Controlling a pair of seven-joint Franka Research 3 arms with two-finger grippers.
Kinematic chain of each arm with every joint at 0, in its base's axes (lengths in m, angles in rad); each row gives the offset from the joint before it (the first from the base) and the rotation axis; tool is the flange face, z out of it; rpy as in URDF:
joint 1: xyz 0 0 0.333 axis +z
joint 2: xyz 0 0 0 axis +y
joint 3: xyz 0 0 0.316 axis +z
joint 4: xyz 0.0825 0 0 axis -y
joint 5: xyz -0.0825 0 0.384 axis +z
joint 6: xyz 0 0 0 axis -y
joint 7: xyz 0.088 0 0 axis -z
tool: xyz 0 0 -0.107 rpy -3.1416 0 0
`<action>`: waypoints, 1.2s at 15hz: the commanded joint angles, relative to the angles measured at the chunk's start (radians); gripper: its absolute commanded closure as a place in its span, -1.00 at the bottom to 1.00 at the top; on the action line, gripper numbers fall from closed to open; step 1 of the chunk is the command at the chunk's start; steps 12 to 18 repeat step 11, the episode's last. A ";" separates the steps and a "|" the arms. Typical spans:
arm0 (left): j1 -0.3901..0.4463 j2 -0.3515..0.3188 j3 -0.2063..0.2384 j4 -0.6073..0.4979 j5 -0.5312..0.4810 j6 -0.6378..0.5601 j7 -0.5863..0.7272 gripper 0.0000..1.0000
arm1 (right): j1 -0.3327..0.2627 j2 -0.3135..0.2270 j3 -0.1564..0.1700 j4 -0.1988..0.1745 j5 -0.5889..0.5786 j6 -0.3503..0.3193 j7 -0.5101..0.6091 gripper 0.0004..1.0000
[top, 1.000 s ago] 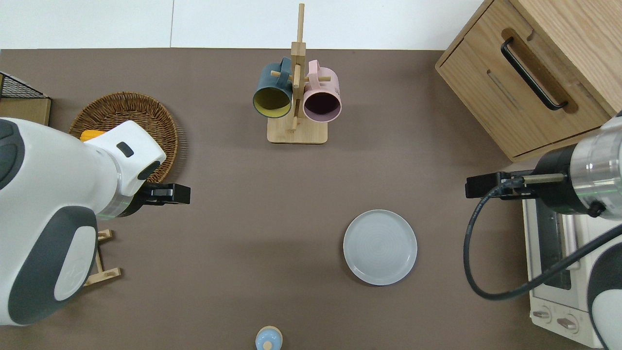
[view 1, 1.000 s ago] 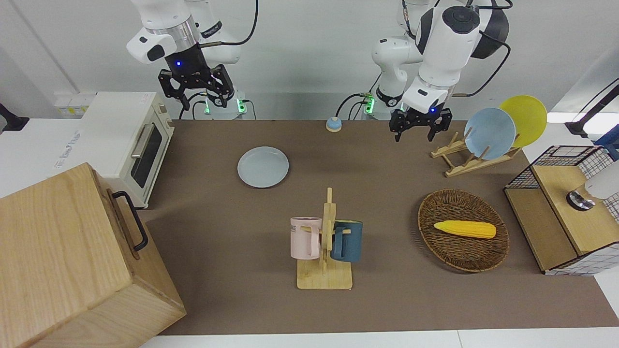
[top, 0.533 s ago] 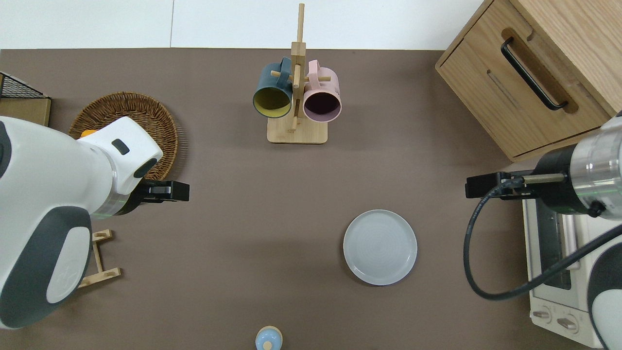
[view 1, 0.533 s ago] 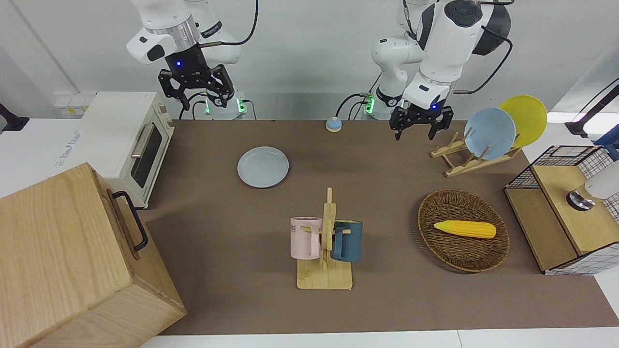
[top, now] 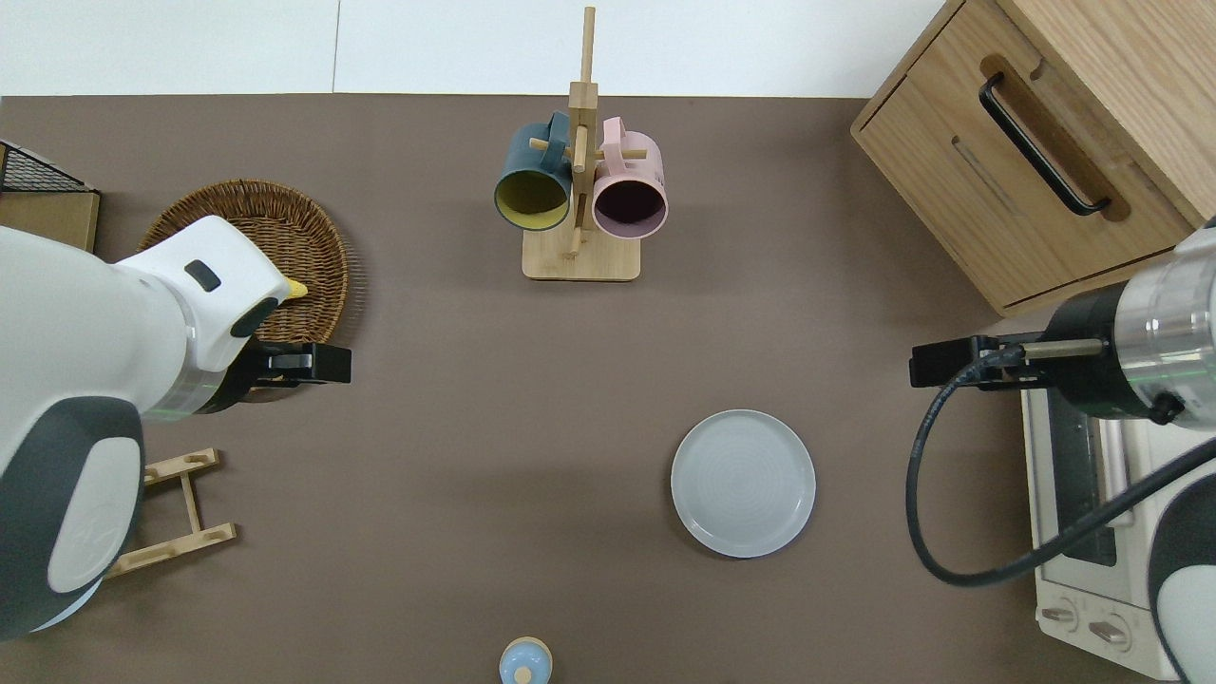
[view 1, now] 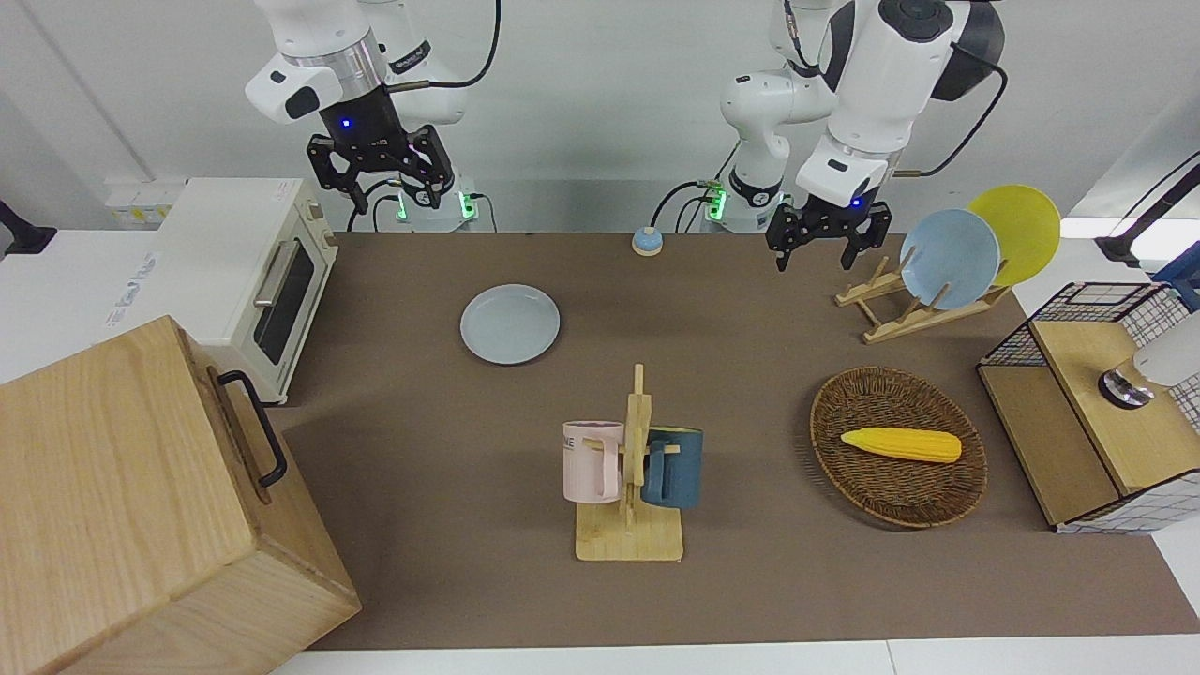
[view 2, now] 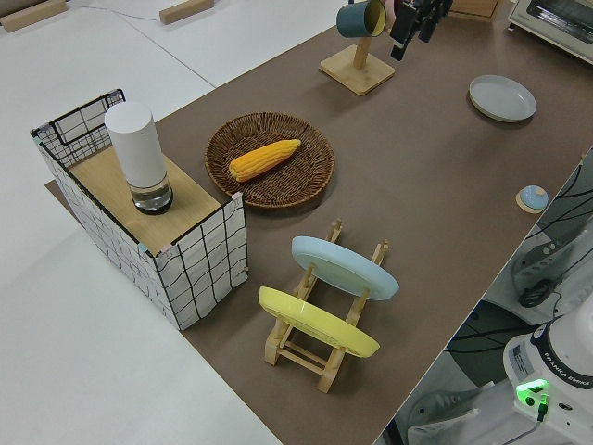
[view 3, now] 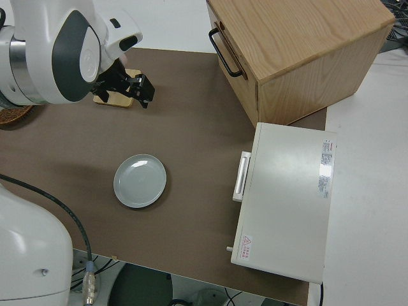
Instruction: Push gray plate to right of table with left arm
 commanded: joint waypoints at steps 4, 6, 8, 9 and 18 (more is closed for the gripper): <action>0.018 -0.005 0.008 0.118 -0.005 -0.127 -0.006 -0.98 | -0.006 0.006 0.004 0.014 0.016 -0.005 0.002 -0.99; 0.020 -0.005 0.010 0.130 -0.005 -0.142 -0.005 -0.98 | -0.006 0.005 0.004 0.014 0.016 -0.005 0.002 -0.99; 0.040 -0.005 0.006 0.142 -0.007 -0.153 -0.003 -0.98 | -0.006 0.006 0.004 0.014 0.016 -0.005 0.002 -0.99; 0.044 -0.007 0.006 0.144 -0.007 -0.153 -0.003 -0.98 | -0.006 0.006 0.004 0.014 0.016 -0.005 0.002 -0.99; 0.046 -0.005 0.008 0.144 -0.005 -0.153 -0.003 -0.98 | -0.006 0.006 0.004 0.014 0.016 -0.005 0.002 -0.99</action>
